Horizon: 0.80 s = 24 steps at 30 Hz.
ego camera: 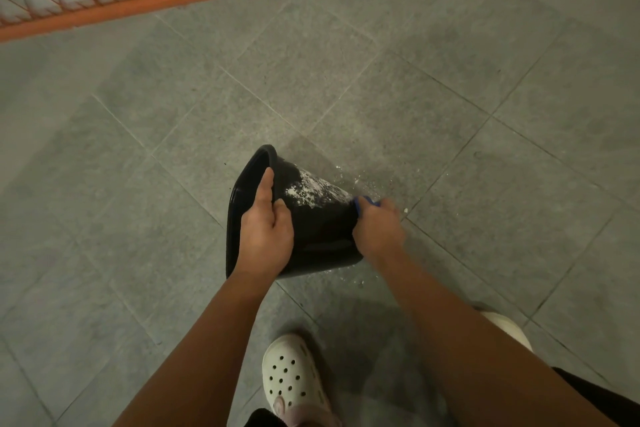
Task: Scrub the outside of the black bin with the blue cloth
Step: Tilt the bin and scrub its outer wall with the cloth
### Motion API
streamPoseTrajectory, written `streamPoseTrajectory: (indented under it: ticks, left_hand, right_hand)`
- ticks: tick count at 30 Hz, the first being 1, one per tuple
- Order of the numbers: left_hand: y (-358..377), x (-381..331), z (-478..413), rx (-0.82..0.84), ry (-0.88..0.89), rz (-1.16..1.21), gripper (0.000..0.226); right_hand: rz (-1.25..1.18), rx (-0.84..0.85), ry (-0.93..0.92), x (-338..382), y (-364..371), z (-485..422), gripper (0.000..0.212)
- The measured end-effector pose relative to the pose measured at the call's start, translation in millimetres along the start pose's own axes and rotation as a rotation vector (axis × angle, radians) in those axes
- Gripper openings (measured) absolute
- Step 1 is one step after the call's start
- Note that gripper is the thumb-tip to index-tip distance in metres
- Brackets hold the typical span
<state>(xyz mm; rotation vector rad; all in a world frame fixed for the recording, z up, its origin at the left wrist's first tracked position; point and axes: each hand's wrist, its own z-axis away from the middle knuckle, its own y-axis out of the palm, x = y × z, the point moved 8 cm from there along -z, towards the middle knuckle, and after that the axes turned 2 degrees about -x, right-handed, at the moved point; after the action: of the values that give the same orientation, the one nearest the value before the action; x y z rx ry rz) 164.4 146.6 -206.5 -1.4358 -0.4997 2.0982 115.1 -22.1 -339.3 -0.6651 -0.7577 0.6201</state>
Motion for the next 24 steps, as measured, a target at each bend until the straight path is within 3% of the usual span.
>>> streamPoseTrajectory:
  ticks: [4, 10, 14, 16, 21, 24]
  left_hand:
    - [-1, 1, -1, -0.008, -0.005, 0.008, 0.051]
    - [-4, 6, -3, -0.016, -0.007, 0.01, 0.051]
    - [-1, 4, -1, -0.002, -0.001, 0.007, 0.051]
    - [-1, 6, -4, -0.006, -0.003, 0.012, 0.051]
    - [0, 7, -5, 0.0, 0.012, -0.003, 0.052]
    - [-1, 9, -4, -0.008, 0.001, 0.009, 0.051]
  right_hand:
    - [-0.003, 0.064, 0.152, -15, 0, 3, 0.035]
    - [0.045, -0.019, -0.066, 5, -4, 3, 0.05]
    - [0.004, 0.124, 0.101, -14, 4, -9, 0.04]
    - [0.018, 0.117, 0.144, -18, 6, -1, 0.032]
    - [-0.04, -0.098, -0.078, 1, -2, 15, 0.039]
    - [0.013, -0.04, -0.119, 5, -2, 2, 0.045]
